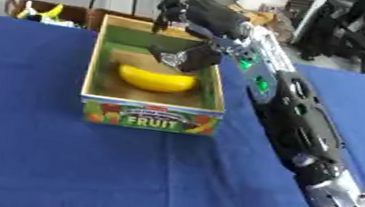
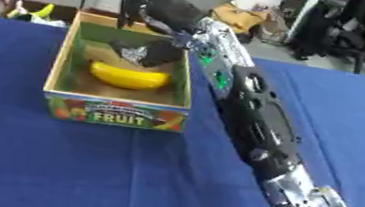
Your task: Pick up objects on the table and place them in the box.
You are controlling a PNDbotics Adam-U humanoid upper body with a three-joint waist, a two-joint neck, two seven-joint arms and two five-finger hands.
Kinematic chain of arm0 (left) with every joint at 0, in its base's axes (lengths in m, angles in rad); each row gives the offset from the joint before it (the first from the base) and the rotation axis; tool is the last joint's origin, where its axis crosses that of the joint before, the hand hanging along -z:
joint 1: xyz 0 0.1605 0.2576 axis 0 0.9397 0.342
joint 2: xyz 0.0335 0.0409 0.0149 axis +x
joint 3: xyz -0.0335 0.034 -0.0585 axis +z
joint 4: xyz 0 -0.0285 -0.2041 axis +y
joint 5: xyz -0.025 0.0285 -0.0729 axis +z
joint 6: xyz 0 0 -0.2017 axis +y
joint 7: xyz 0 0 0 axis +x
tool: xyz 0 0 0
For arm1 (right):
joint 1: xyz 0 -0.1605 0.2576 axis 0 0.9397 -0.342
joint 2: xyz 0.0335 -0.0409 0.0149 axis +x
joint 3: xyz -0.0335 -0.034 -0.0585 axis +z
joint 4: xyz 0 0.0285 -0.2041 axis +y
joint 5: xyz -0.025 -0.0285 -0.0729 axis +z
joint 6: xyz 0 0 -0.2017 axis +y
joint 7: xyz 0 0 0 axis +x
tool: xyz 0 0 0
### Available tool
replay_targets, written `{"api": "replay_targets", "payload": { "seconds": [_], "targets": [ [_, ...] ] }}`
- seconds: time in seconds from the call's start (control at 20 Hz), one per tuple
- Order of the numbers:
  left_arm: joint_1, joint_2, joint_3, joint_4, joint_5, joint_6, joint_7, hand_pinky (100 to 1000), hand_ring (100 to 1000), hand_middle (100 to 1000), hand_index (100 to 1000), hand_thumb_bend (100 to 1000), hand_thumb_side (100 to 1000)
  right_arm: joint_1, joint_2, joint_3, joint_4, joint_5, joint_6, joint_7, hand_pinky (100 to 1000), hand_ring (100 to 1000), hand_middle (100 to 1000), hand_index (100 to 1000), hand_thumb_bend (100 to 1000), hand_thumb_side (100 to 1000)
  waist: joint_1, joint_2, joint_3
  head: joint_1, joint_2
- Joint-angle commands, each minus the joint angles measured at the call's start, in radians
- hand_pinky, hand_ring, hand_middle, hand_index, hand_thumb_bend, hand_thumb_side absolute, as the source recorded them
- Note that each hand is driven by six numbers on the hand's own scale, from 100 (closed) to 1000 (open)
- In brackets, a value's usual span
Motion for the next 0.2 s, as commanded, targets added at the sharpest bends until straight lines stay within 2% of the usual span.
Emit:
{"api": "replay_targets", "payload": {
  "seconds": [0.05,0.2],
  "targets": [
    [-0.005,0.026,0.013,-0.019,0.0,-0.003,0.004,524,728,578,697,100,1000,0.006,-0.029,-0.015,-0.157,-0.107,0.063,-0.007,761,824,553,711,162,808,0.011,-0.031,-0.002,0.007,-0.002],
    [-0.003,0.025,0.016,-0.019,0.003,-0.003,0.006,525,728,578,697,100,1000,0.036,-0.006,-0.018,-0.281,-0.199,0.138,-0.013,754,804,538,704,100,809,0.017,-0.036,-0.011,0.035,0.005]
  ]
}}
